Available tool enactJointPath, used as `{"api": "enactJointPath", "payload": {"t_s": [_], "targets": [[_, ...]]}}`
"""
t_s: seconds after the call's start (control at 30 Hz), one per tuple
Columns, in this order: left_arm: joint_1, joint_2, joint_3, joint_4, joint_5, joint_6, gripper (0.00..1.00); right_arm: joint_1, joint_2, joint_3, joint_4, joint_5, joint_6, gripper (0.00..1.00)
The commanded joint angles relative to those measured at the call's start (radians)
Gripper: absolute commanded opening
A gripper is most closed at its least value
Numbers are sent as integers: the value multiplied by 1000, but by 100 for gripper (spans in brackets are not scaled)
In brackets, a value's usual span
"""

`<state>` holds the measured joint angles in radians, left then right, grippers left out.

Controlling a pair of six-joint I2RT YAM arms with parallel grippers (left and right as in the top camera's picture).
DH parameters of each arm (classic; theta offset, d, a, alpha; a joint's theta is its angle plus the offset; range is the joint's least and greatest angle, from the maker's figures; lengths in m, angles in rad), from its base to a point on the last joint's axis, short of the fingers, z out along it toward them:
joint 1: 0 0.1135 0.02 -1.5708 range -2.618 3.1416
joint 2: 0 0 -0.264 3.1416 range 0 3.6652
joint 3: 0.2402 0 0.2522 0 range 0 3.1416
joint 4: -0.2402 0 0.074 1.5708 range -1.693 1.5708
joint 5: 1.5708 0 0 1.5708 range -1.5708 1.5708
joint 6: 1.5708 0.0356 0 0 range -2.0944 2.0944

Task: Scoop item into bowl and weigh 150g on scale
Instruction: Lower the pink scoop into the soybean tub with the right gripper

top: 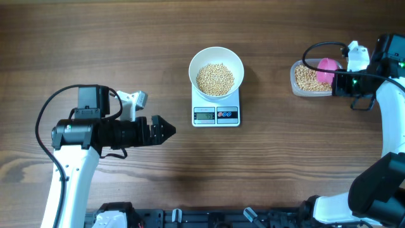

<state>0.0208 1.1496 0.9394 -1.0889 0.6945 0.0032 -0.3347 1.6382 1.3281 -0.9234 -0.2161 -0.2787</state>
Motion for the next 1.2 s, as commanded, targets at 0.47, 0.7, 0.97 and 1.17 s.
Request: {"api": "enactJointPath", "payload": {"t_s": [0.47, 0.7, 0.97, 1.17], "targets": [[3, 8, -4, 0, -16, 19, 100, 2, 16, -12, -4, 62, 22, 4], [3, 8, -4, 0, -16, 19, 100, 50, 74, -12, -6, 58, 64, 4], [3, 8, -4, 0, -16, 19, 100, 137, 80, -12, -9, 57, 73, 4], [3, 8, -4, 0, -16, 19, 100, 135, 80, -12, -32, -37, 72, 4]]}}
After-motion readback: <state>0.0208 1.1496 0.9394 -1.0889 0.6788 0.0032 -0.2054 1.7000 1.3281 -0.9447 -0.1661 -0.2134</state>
